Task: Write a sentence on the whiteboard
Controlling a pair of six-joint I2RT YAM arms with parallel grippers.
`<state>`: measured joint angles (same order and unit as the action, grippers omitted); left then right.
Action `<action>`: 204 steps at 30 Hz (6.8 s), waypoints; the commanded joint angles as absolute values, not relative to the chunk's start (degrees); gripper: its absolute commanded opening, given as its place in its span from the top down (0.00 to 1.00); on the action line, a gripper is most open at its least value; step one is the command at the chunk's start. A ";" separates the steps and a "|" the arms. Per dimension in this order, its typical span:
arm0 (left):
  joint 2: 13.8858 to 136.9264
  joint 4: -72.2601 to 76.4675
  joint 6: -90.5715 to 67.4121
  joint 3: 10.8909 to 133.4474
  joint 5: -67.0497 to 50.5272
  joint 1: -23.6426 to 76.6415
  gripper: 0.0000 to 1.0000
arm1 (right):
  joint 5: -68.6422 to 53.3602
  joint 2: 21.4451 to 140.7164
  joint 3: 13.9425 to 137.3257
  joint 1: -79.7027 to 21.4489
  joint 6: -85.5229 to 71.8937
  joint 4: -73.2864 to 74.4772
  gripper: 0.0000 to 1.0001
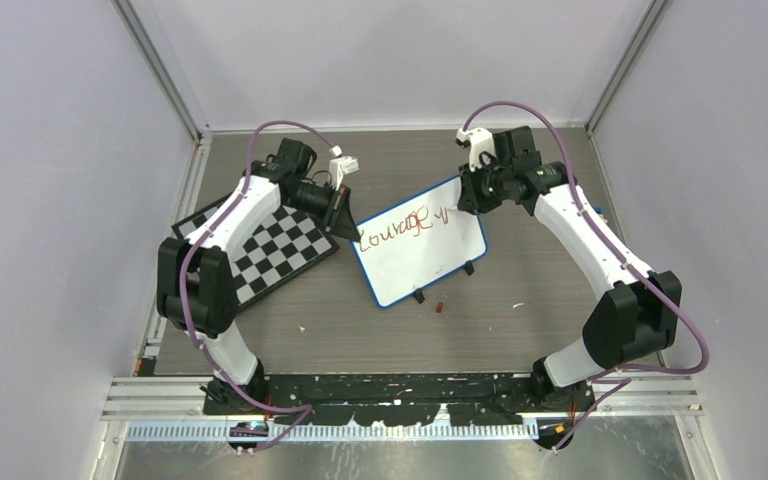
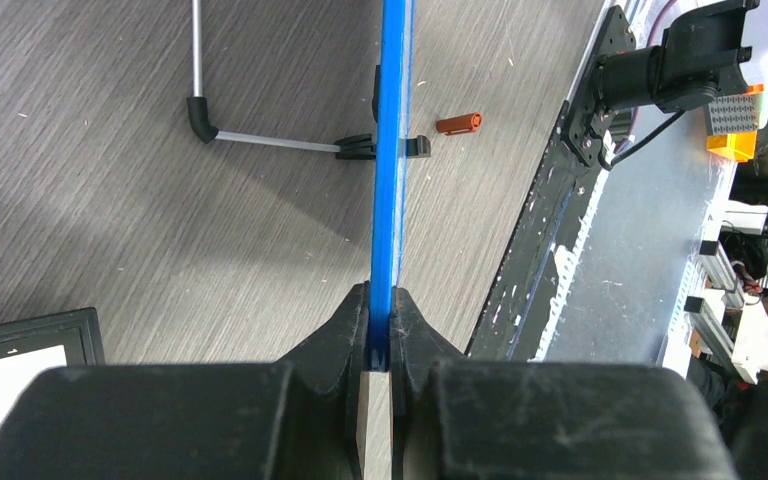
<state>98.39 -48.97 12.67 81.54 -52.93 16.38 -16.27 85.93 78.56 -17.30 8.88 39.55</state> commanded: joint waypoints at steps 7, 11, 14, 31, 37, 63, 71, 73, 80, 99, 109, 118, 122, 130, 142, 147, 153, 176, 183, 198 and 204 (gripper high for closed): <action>98.17 -49.48 14.11 83.07 -51.76 16.52 1.00 | -12.44 86.33 81.42 -15.98 9.58 36.21 1.00; 98.34 -49.48 14.14 83.14 -51.81 16.52 1.00 | -12.86 86.09 81.45 -15.57 9.55 36.29 1.00; 98.43 -49.48 14.06 83.23 -51.94 16.52 1.00 | -13.84 85.98 81.12 -15.64 9.28 36.72 1.00; 98.17 -49.47 14.23 83.00 -52.03 16.59 1.00 | -15.15 85.55 77.09 -16.43 10.26 38.70 1.00; 98.24 -49.86 14.50 83.13 -52.01 16.61 1.00 | -15.11 84.80 80.92 -16.40 10.90 40.64 1.00; 99.63 -53.33 17.04 85.60 -51.30 17.14 1.00 | -16.46 86.02 83.37 -16.45 10.74 40.96 1.00; 102.43 -63.63 24.81 92.78 -50.21 17.14 1.00 | -26.43 82.93 87.68 -15.96 9.53 46.36 1.00; 104.55 -70.71 28.79 96.62 -49.42 17.14 1.00 | -28.85 82.59 88.41 -15.63 9.90 48.24 1.00; 109.97 -81.88 35.83 107.14 -45.48 17.14 0.94 | -32.24 80.23 86.20 -13.30 12.25 51.43 1.00; 117.74 -50.97 11.42 124.19 -42.81 29.45 0.24 | -34.54 75.53 77.80 -3.09 8.39 42.81 1.00; 130.82 -57.05 13.33 136.80 -41.45 34.28 0.47 | -34.03 71.85 72.77 -2.95 14.63 43.94 1.00; 130.67 -63.75 19.22 131.24 -44.52 36.48 0.93 | -36.03 69.61 65.66 -2.90 18.95 40.00 1.00; 131.27 -65.72 20.72 130.27 -45.09 37.11 1.00 | -37.15 68.47 61.86 -2.97 14.78 33.90 1.00; 134.56 -68.90 21.28 132.58 -42.79 38.61 1.00 | -35.04 66.76 61.17 -2.96 9.84 31.68 1.00; 136.68 -68.62 20.28 133.83 -41.64 38.58 1.00 | -29.98 66.14 61.36 -4.63 5.23 30.63 1.00; 137.88 -69.61 21.16 134.75 -41.93 38.57 1.00 | -28.53 66.35 62.12 -6.01 3.61 30.47 1.00; 139.06 -70.06 21.68 136.01 -42.23 38.34 1.00 | -29.18 65.89 61.26 -6.40 3.02 29.97 1.00; 139.27 -70.36 21.93 136.55 -42.28 38.06 1.00 | -21.11 69.60 63.12 -11.99 4.59 28.94 1.00; 139.29 -70.35 21.93 136.54 -41.84 38.06 1.00 | -20.30 69.41 62.05 -12.74 5.00 29.62 1.00; 138.61 -70.24 22.16 136.05 -41.86 38.00 1.00 | -21.01 68.30 60.10 -13.49 6.50 32.55 1.00; 138.64 -70.25 22.21 136.14 -41.89 37.97 1.00 | -21.63 68.14 60.24 -13.60 7.14 33.76 1.00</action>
